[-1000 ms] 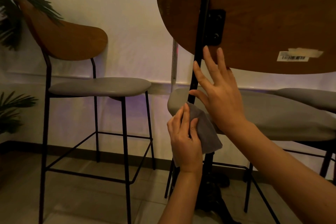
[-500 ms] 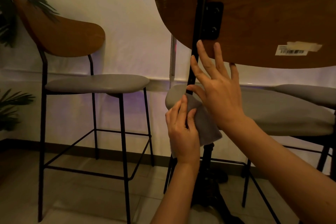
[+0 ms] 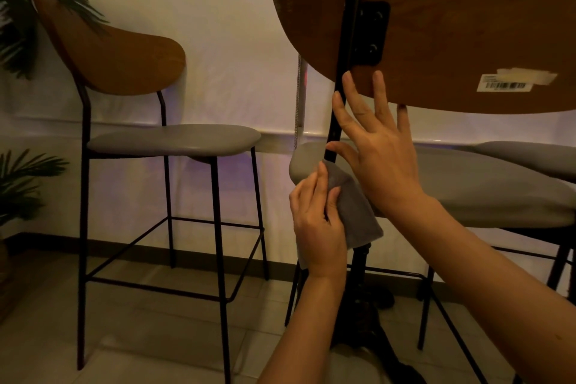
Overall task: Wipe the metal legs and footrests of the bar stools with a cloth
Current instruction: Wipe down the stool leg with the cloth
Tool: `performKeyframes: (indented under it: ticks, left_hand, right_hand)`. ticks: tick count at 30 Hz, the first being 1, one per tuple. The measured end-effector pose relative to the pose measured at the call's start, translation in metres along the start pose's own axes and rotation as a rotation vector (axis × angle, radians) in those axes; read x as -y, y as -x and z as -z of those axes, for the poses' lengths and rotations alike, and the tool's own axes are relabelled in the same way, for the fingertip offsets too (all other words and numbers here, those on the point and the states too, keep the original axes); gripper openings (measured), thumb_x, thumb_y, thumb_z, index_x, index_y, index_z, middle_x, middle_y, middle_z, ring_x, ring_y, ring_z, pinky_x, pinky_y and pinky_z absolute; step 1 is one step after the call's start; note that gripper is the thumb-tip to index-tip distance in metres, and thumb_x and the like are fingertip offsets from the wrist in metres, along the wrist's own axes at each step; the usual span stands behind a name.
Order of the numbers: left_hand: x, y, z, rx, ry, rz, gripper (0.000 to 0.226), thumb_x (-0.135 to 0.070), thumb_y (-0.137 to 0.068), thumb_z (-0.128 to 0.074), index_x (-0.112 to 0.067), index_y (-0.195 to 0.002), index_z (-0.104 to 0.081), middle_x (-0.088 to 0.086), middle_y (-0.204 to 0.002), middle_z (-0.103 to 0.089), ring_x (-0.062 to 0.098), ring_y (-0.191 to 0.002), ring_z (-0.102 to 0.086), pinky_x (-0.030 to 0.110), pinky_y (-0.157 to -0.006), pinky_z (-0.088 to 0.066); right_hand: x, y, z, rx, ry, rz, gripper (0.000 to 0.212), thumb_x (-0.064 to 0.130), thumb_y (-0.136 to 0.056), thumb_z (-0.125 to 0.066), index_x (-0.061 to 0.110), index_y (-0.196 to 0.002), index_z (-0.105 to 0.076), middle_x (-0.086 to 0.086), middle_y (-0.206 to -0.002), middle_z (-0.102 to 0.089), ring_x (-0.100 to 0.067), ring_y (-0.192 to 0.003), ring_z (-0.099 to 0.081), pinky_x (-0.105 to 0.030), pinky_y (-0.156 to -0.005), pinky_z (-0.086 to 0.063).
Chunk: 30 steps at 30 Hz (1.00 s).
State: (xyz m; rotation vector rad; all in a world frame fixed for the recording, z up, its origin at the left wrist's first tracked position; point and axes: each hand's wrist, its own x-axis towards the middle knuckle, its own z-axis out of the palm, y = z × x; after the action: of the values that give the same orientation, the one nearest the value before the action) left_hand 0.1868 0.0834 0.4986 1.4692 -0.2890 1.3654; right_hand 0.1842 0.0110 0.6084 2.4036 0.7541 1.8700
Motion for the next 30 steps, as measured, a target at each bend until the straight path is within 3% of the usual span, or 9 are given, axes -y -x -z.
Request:
performKeyframes:
  ticks: [6, 10, 15, 19, 25, 30]
  left_hand:
    - [0.007, 0.025, 0.008, -0.033, 0.051, 0.095, 0.047, -0.039, -0.089, -0.042, -0.016, -0.130, -0.047, -0.011, -0.122, -0.053, -0.005, -0.118, -0.042, 0.013, -0.097, -0.039]
    - [0.001, 0.017, 0.004, -0.058, 0.126, 0.173, 0.045, -0.042, -0.086, -0.047, -0.025, -0.128, -0.050, -0.028, -0.116, -0.045, 0.003, -0.112, -0.047, 0.023, -0.093, -0.046]
    - [-0.004, 0.017, 0.001, -0.070, 0.118, 0.172, 0.055, -0.054, -0.079, -0.054, -0.027, -0.127, -0.050, -0.014, -0.112, -0.045, 0.012, -0.108, -0.049, 0.025, -0.087, -0.049]
    - [-0.004, 0.017, -0.005, -0.095, 0.038, 0.143, 0.053, -0.042, -0.079, -0.059, -0.021, -0.128, -0.051, -0.016, -0.112, -0.044, 0.011, -0.108, -0.049, 0.021, -0.085, -0.048]
    - [0.006, 0.024, 0.000, -0.097, 0.059, 0.112, 0.048, -0.037, -0.084, -0.054, -0.017, -0.127, -0.052, -0.016, -0.111, -0.046, 0.010, -0.105, -0.051, 0.025, -0.086, -0.050]
    - [0.015, 0.039, 0.008, -0.092, 0.097, 0.108, 0.057, -0.055, -0.086, -0.043, -0.019, -0.130, -0.048, -0.031, -0.109, -0.043, 0.012, -0.103, -0.052, 0.026, -0.088, -0.049]
  right_hand:
    - [0.002, 0.000, 0.001, -0.010, -0.027, -0.005, 0.068, 0.027, -0.080, -0.068, 0.011, -0.139, -0.039, -0.009, -0.150, -0.028, -0.037, -0.139, -0.016, -0.066, -0.102, -0.024]
    - [0.001, 0.000, 0.000, -0.001, -0.031, -0.004, 0.068, 0.028, -0.082, -0.066, 0.012, -0.140, -0.037, -0.009, -0.151, -0.027, -0.037, -0.139, -0.015, -0.067, -0.102, -0.024]
    - [0.001, 0.000, -0.002, -0.007, -0.029, -0.010, 0.067, 0.027, -0.082, -0.065, 0.012, -0.141, -0.036, -0.009, -0.151, -0.026, -0.038, -0.139, -0.015, -0.067, -0.102, -0.024]
    - [0.001, 0.000, -0.003, -0.010, -0.039, -0.007, 0.067, 0.028, -0.083, -0.064, 0.012, -0.141, -0.036, -0.009, -0.151, -0.027, -0.038, -0.139, -0.015, -0.067, -0.102, -0.023]
    - [0.001, 0.001, -0.003, -0.018, -0.035, -0.004, 0.066, 0.028, -0.083, -0.064, 0.012, -0.141, -0.036, -0.008, -0.151, -0.027, -0.038, -0.139, -0.015, -0.067, -0.103, -0.021]
    - [0.002, 0.001, -0.003, -0.006, -0.044, -0.014, 0.065, 0.028, -0.084, -0.062, 0.012, -0.141, -0.035, -0.008, -0.152, -0.026, -0.038, -0.139, -0.014, -0.068, -0.103, -0.021]
